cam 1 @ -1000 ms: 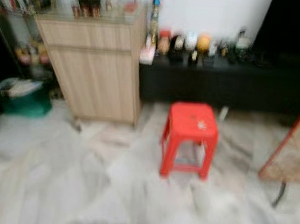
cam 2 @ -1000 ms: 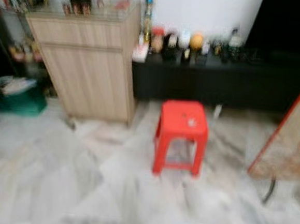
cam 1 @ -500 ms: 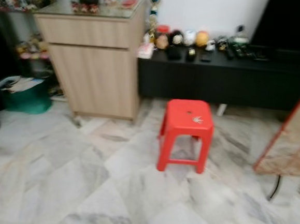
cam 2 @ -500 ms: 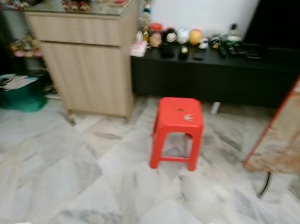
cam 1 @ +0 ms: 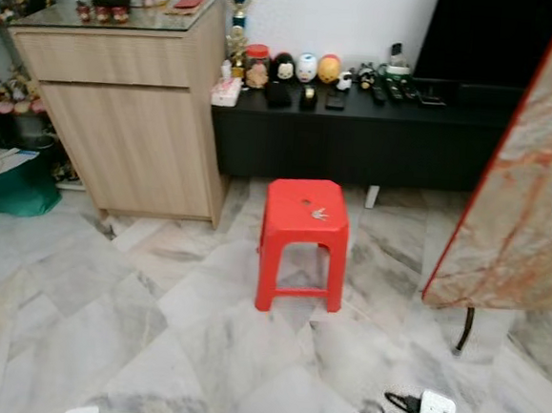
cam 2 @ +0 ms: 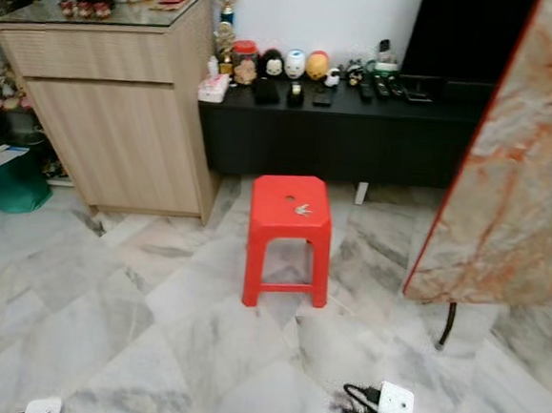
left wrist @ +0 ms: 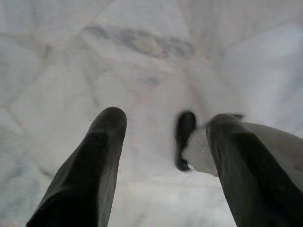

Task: Hang keys on a hook

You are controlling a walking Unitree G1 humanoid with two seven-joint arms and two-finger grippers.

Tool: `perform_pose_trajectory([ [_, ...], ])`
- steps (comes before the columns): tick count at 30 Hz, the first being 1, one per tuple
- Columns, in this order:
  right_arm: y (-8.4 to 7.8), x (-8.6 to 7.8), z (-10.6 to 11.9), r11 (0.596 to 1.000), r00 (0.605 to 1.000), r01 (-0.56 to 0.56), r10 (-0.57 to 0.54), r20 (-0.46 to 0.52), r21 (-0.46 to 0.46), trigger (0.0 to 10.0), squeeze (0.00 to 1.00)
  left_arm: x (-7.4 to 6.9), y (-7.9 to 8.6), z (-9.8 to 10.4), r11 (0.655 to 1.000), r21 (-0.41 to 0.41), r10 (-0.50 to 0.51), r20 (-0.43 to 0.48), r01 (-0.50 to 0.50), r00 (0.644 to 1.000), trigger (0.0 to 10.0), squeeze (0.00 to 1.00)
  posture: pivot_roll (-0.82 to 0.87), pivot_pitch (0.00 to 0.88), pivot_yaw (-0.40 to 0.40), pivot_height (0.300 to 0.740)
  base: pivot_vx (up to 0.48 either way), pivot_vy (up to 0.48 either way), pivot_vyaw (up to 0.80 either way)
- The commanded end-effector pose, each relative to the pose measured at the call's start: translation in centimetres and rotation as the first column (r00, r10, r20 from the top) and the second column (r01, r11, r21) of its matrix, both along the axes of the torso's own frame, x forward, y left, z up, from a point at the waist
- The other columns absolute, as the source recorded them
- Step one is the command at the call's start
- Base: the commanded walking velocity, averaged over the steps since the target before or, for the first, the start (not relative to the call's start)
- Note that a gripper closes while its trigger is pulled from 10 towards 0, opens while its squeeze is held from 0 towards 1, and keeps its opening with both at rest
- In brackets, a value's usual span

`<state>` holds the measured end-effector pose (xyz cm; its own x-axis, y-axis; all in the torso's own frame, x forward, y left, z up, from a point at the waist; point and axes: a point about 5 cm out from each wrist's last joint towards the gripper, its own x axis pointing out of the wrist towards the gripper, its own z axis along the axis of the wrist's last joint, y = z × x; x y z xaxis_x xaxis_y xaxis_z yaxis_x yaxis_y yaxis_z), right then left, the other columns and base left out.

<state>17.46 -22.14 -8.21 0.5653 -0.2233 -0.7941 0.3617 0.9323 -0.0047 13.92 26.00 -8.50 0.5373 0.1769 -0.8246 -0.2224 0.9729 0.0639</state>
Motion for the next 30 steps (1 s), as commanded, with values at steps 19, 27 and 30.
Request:
perform_pose_trajectory([
  [19,-0.1,5.4,3.2,0.998,0.972,0.06,-0.062,0.225,0.014,10.0,0.0,0.1,-0.6,-0.2,1.0,-0.01,0.021,0.006,-0.021,1.0,10.0,0.0,0.02,0.0,-0.028,0.74,0.0,-0.308,0.0],
  [27,0.4,8.2,5.3,0.998,0.938,0.057,-0.059,0.342,0.015,10.0,0.0,-1.4,-0.5,-0.6,1.0,-0.017,0.026,-0.01,-0.026,1.0,10.0,0.0,0.02,0.0,-0.029,0.74,0.0,-0.308,0.0],
  [30,0.2,9.1,6.3,0.996,0.914,0.087,-0.079,0.399,0.0,10.0,0.0,-2.5,0.0,-0.7,0.999,-0.018,0.042,-0.022,-0.042,0.999,10.0,0.0,0.02,0.0,-0.027,0.74,0.0,-0.089,0.0],
])
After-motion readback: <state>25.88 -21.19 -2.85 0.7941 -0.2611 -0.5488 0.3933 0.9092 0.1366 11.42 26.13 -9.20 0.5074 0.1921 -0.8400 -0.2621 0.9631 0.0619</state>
